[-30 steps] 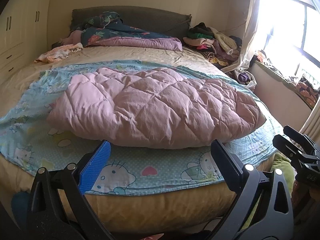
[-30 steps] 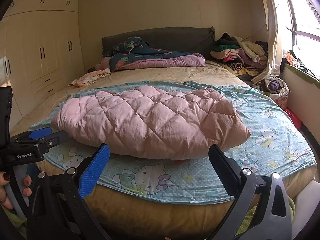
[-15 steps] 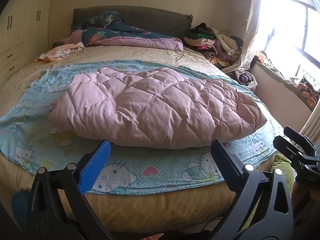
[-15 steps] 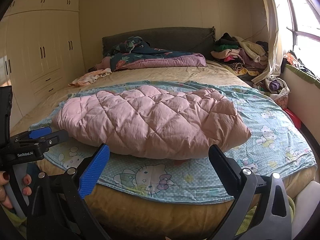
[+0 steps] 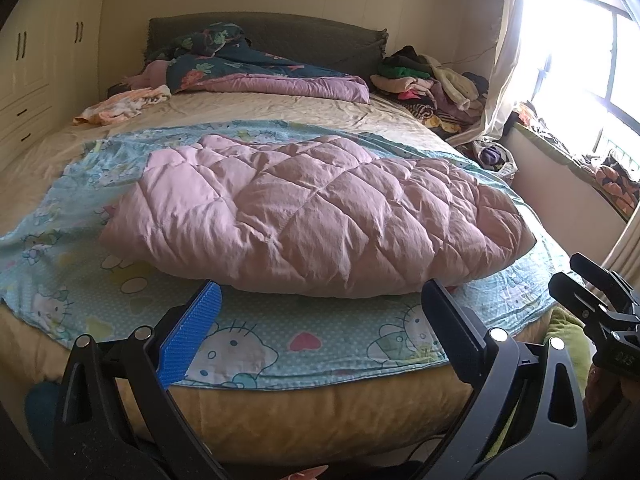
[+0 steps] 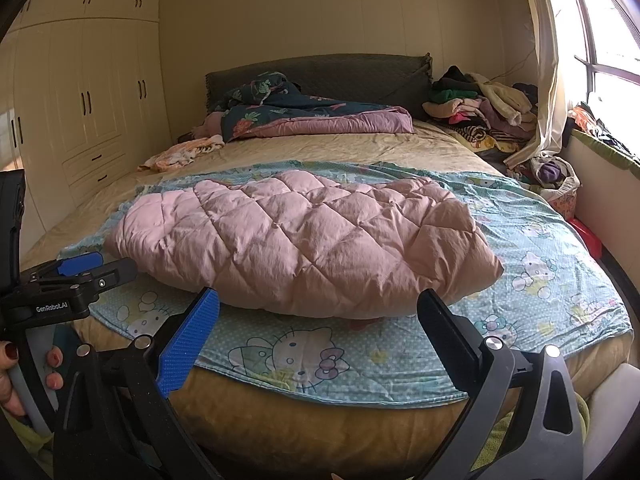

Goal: Fold large clothes

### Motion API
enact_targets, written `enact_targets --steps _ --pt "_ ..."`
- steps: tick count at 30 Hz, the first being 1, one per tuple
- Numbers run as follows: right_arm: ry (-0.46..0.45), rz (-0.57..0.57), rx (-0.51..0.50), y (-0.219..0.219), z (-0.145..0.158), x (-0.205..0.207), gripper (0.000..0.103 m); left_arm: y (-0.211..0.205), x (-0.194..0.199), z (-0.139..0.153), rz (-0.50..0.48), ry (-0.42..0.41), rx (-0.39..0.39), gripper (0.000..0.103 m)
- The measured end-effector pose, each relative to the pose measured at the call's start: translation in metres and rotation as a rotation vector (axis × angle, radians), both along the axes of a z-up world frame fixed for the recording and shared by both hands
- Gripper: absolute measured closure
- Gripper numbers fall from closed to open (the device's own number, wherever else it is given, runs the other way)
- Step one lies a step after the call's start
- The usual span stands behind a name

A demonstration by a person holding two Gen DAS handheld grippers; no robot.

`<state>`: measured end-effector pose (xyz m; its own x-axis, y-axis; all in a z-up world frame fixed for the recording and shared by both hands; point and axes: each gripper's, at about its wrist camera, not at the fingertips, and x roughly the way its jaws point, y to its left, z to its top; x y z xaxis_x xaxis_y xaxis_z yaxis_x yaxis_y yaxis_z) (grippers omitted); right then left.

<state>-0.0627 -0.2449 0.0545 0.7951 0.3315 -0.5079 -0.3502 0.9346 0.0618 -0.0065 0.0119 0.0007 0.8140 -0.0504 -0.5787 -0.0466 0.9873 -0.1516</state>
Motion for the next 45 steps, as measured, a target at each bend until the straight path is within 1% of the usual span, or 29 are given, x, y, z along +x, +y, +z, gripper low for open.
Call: enact_targets --steps 27,33,37,40,42,44,45 --pt "0.0 0.001 -0.004 0.001 0.0 0.0 0.004 -0.001 0.0 -0.002 -0.001 0.011 -0.002 0.009" --pt "0.008 -0.005 -0.013 -0.001 -0.002 0.0 0.004 -0.001 0.001 -0.006 -0.014 0.031 -0.016 0.009" --pt "0.015 -0.033 -0.013 -0.01 -0.002 0.002 0.004 0.004 0.004 -0.009 -0.002 0.062 -0.035 0.009" --pt "0.026 -0.072 0.0 -0.024 -0.003 0.006 0.004 0.012 0.004 -0.008 0.026 0.065 -0.051 0.009" --pt "0.035 -0.125 0.018 -0.041 -0.004 0.009 0.004 0.022 0.005 -0.01 0.058 0.079 -0.074 0.009" --pt "0.046 -0.186 0.034 -0.061 -0.007 0.013 0.004 0.032 0.006 -0.01 0.091 0.078 -0.075 0.009" --pt "0.052 -0.23 0.044 -0.078 -0.009 0.016 0.004 0.043 0.008 -0.011 0.121 0.078 -0.081 0.009"
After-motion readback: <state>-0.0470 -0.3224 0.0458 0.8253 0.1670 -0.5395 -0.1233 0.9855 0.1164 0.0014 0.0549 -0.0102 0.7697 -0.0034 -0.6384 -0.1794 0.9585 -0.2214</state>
